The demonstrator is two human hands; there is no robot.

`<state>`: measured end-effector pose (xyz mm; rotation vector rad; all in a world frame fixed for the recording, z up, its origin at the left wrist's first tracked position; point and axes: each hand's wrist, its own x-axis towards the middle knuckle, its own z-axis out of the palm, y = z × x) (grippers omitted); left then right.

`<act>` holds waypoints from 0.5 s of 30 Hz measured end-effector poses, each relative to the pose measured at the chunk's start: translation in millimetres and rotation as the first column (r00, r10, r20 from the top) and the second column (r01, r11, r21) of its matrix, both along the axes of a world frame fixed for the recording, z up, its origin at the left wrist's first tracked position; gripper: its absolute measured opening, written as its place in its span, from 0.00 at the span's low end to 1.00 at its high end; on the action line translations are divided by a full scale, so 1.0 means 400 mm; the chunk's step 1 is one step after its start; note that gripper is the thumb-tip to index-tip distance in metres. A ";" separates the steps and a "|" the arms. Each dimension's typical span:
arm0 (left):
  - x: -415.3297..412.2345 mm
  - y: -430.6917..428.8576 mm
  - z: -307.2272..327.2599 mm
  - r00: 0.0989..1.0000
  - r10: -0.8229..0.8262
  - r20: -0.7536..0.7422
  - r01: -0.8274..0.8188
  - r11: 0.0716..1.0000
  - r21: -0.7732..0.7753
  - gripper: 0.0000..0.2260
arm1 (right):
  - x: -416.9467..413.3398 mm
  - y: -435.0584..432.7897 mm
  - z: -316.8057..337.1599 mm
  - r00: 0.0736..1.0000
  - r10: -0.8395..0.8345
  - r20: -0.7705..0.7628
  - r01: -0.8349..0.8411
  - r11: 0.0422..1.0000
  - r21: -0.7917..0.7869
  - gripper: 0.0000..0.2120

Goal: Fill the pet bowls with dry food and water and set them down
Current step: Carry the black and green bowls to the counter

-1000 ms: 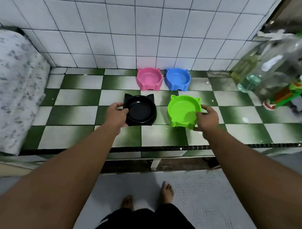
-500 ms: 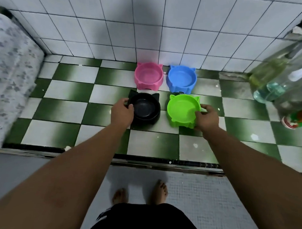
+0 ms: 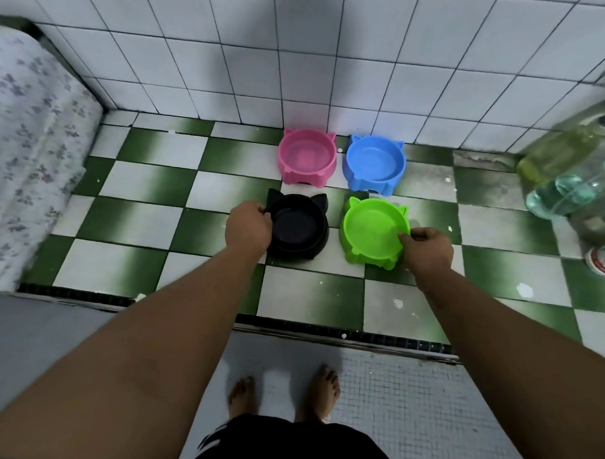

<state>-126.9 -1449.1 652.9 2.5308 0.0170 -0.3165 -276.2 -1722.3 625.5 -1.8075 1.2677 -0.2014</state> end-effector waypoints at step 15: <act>-0.043 0.010 0.101 0.981 -0.195 0.001 0.195 0.980 -0.032 0.24 | 0.118 0.151 0.145 0.815 0.577 0.054 -0.496 0.743 -0.450 0.19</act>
